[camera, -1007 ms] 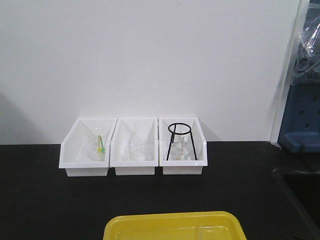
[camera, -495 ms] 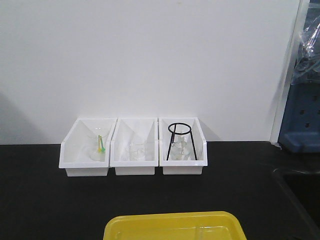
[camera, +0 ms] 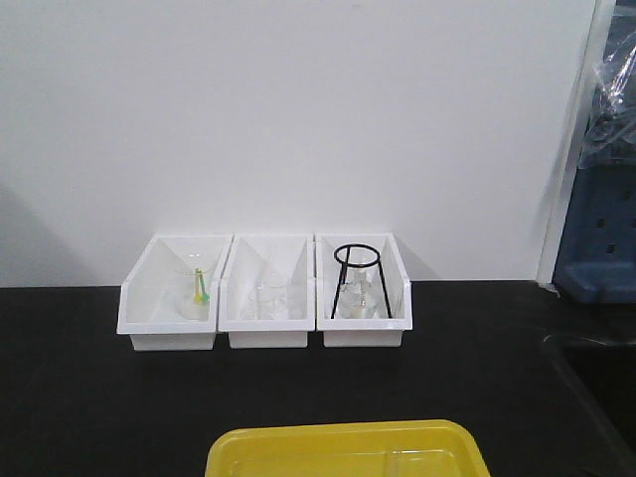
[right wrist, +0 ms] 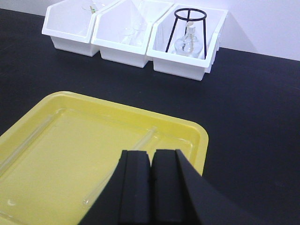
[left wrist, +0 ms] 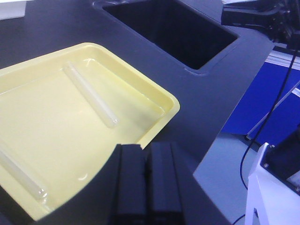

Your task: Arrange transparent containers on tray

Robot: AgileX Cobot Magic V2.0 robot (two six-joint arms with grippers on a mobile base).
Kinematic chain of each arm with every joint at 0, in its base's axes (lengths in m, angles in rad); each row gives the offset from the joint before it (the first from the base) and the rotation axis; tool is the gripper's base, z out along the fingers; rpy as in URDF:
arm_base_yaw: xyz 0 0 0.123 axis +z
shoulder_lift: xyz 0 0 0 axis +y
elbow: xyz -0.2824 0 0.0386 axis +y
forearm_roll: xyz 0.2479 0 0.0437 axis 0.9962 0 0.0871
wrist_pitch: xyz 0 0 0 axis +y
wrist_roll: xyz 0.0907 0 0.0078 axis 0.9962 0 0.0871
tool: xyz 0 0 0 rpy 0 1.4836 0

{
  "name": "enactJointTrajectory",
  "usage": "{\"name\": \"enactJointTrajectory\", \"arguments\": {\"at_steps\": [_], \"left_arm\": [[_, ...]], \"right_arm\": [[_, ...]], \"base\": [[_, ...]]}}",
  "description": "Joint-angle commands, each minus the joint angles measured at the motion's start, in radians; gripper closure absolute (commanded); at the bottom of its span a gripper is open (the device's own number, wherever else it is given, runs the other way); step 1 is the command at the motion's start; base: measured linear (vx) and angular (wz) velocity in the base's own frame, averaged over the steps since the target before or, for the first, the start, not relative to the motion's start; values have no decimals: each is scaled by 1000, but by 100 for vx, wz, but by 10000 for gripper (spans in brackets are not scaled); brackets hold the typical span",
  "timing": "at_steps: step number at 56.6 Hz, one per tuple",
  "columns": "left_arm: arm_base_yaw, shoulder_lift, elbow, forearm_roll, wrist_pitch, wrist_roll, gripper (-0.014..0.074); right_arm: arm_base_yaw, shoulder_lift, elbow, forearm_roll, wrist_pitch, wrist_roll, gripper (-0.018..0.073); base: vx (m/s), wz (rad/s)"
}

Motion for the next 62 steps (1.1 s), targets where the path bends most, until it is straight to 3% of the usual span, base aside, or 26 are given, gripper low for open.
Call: {"name": "enactJointTrajectory", "arguments": {"at_steps": [1,6,9,14,19,22,28,31,34,45,52,60,62], "left_arm": [[0,-3,-27,-134,23,118,594],[0,-3,-27,-318,53,383,594],[0,-3,-25,-502,82,628,594],[0,-4,-25,-796,148,941,594],[0,-4,-25,-1101,289,1146,594],[0,-4,-26,-1332,399,1265,594],[0,-11,-27,-1630,609,1488,594],[0,-44,-12,-1701,678,1607,594],[0,-106,16,-1716,715,1692,594],[1,-440,206,-1707,749,1860,594],[1,-630,342,-1707,769,1874,594],[1,-764,474,-1707,770,1835,594],[1,-788,472,-1706,824,1832,594]], "right_arm": [[-2,-3,-31,-16,-82,-9,568],[-2,-3,-31,-16,-82,-9,568],[-2,-3,-31,-16,-82,-9,568],[-2,-3,-31,-16,-82,-9,568],[-2,-3,-31,-16,-82,-9,568],[-2,-3,-31,-16,-82,-9,568],[-2,-3,-31,-16,-82,-9,568],[-2,-3,-31,-16,-82,-9,568],[-2,-3,-31,-16,-82,-9,568],[-2,-3,-31,-16,-81,-9,568],[-2,-3,-31,-16,-81,-9,568],[-2,-3,-31,-16,-81,-9,568],[-2,-3,-31,-16,-81,-9,568]], "base": [[0,0],[0,0],[0,0],[0,0],[0,0],[0,0],[0,0],[0,0],[0,0],[0,0],[0,0],[0,0],[0,0]]}}
